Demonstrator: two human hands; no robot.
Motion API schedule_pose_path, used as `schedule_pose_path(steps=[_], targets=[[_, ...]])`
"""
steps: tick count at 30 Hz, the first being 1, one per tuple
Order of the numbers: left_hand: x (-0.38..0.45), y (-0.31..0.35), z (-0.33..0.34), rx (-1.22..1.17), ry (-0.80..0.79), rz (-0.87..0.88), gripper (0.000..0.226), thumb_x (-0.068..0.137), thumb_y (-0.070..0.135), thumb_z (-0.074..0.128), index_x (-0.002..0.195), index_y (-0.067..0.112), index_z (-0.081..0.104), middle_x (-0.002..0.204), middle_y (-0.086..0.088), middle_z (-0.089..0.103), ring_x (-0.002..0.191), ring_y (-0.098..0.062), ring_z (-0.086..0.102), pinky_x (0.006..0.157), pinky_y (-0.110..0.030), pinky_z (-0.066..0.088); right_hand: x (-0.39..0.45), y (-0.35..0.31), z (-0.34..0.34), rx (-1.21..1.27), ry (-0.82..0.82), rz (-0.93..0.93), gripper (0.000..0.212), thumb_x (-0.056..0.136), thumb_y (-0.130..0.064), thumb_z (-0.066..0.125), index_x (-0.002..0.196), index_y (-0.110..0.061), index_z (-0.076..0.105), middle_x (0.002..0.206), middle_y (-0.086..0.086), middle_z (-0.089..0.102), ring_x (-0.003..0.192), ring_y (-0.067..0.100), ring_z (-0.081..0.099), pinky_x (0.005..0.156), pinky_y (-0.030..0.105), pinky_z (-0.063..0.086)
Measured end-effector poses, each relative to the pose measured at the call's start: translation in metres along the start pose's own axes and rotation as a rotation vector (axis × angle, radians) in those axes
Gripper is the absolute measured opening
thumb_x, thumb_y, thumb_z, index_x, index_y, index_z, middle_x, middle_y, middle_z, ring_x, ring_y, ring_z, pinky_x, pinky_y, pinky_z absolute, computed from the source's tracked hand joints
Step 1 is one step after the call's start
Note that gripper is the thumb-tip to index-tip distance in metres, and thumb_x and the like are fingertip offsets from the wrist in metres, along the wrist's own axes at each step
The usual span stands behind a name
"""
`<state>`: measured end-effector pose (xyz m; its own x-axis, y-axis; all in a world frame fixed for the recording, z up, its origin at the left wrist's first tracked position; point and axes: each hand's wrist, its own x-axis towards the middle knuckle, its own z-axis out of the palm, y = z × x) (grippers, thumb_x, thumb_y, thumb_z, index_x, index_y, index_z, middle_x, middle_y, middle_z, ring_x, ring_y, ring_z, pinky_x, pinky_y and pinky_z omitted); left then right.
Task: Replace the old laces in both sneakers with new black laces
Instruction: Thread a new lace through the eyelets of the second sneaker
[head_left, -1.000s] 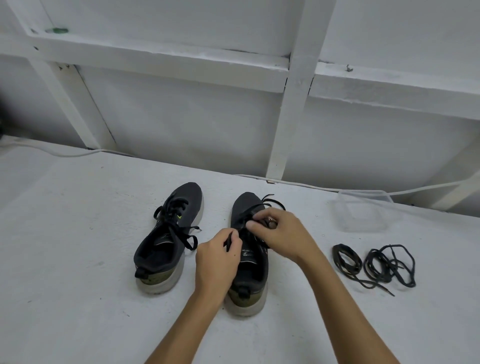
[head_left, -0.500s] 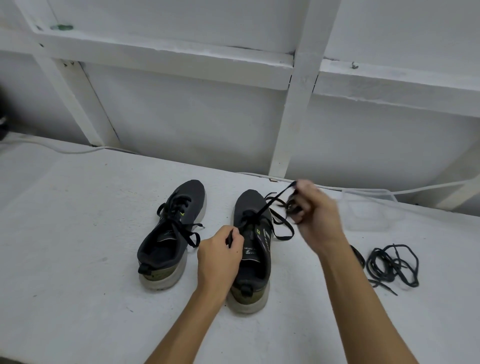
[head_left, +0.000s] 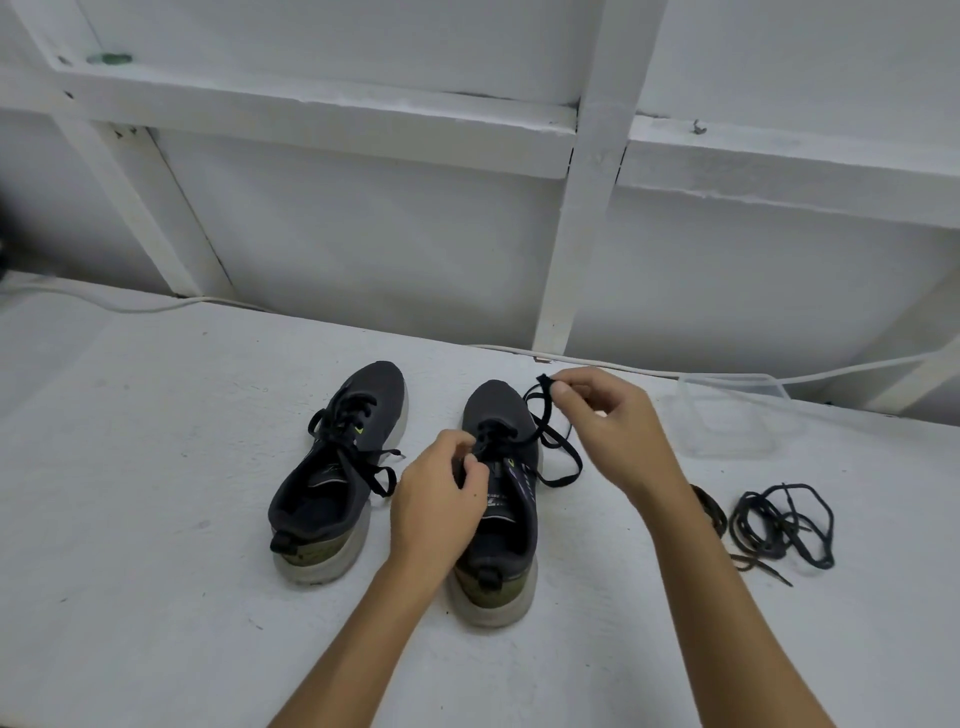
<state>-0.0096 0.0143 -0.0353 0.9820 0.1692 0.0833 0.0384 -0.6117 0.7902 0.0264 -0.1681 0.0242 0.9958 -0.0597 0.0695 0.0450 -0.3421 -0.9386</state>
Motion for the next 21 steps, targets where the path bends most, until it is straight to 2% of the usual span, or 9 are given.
schedule_pose_path(steps=[3,6,9,11,12,15,17,18,21], targets=[[0.015,0.005,0.000,0.059,-0.148,0.128,0.032,0.092,0.018,0.056,0.122,0.026,0.062,0.115,0.012,0.064,0.110,-0.012,0.055,0.090,-0.023,0.043,0.006,-0.004,0.008,-0.163,-0.036,-0.099,0.013,0.095,-0.023,0.067,0.090,-0.032,0.074,0.092,-0.024,0.072,0.093,-0.007,0.063,0.076,0.003,0.041],[0.031,0.012,0.000,0.164,-0.243,0.155,0.033,0.093,0.033,0.061,0.126,0.032,0.064,0.116,0.010,0.057,0.114,-0.015,0.048,0.092,-0.029,0.043,0.013,-0.010,0.009,-0.242,-0.119,-0.087,0.015,0.095,-0.029,0.068,0.106,-0.035,0.077,0.095,-0.029,0.071,0.098,-0.017,0.059,0.079,0.000,0.038],[0.042,0.014,0.000,0.241,-0.274,0.095,0.022,0.090,0.042,0.066,0.110,0.037,0.072,0.104,0.011,0.050,0.109,-0.015,0.049,0.088,-0.033,0.045,0.016,-0.014,0.006,-0.331,-0.130,-0.035,0.043,0.096,-0.036,0.066,0.138,-0.041,0.059,0.102,-0.018,0.075,0.106,-0.004,0.059,0.088,0.016,0.039],[0.045,0.016,0.000,0.257,-0.262,0.078,0.009,0.089,0.037,0.067,0.095,0.035,0.073,0.100,0.010,0.052,0.103,-0.015,0.051,0.084,-0.033,0.046,0.016,-0.011,0.004,-0.471,-0.119,0.019,0.050,0.097,-0.036,0.064,0.146,-0.037,0.052,0.104,-0.014,0.076,0.110,0.008,0.060,0.089,0.023,0.042],[0.045,0.016,0.000,0.236,-0.246,0.074,0.006,0.090,0.033,0.066,0.091,0.032,0.072,0.098,0.010,0.053,0.099,-0.014,0.053,0.081,-0.031,0.046,0.015,-0.007,0.003,-0.535,-0.120,0.045,0.047,0.097,-0.035,0.064,0.143,-0.034,0.055,0.104,-0.012,0.076,0.110,0.012,0.062,0.091,0.027,0.045],[0.042,0.017,0.000,-0.011,-0.191,-0.080,0.005,0.093,0.025,0.059,0.091,0.023,0.063,0.090,0.011,0.060,0.078,-0.009,0.055,0.064,-0.018,0.039,0.011,0.011,0.002,-0.623,-0.133,0.146,0.020,0.094,-0.032,0.066,0.113,-0.030,0.074,0.097,-0.009,0.076,0.101,0.017,0.067,0.091,0.032,0.052],[0.040,0.014,0.001,-0.178,-0.149,-0.196,0.002,0.093,0.023,0.060,0.092,0.022,0.062,0.090,0.008,0.064,0.078,-0.008,0.059,0.065,-0.018,0.044,0.008,0.024,0.000,-0.666,-0.204,0.186,0.007,0.093,-0.031,0.069,0.096,-0.031,0.075,0.096,-0.007,0.074,0.096,0.017,0.067,0.087,0.032,0.053],[0.039,0.012,0.001,-0.257,-0.130,-0.243,0.001,0.092,0.021,0.061,0.092,0.022,0.062,0.092,0.005,0.066,0.081,-0.011,0.061,0.071,-0.022,0.049,0.006,0.028,0.001,-0.668,-0.261,0.200,0.007,0.092,-0.032,0.070,0.097,-0.031,0.075,0.099,-0.007,0.073,0.097,0.016,0.066,0.087,0.030,0.052],[0.038,0.007,0.003,-0.438,-0.114,-0.324,0.009,0.090,0.015,0.062,0.091,0.024,0.061,0.093,-0.002,0.069,0.082,-0.017,0.062,0.080,-0.038,0.053,-0.001,0.038,0.012,-0.641,-0.361,0.181,0.029,0.093,-0.033,0.071,0.122,-0.028,0.071,0.113,-0.008,0.068,0.109,0.016,0.063,0.090,0.027,0.047]])
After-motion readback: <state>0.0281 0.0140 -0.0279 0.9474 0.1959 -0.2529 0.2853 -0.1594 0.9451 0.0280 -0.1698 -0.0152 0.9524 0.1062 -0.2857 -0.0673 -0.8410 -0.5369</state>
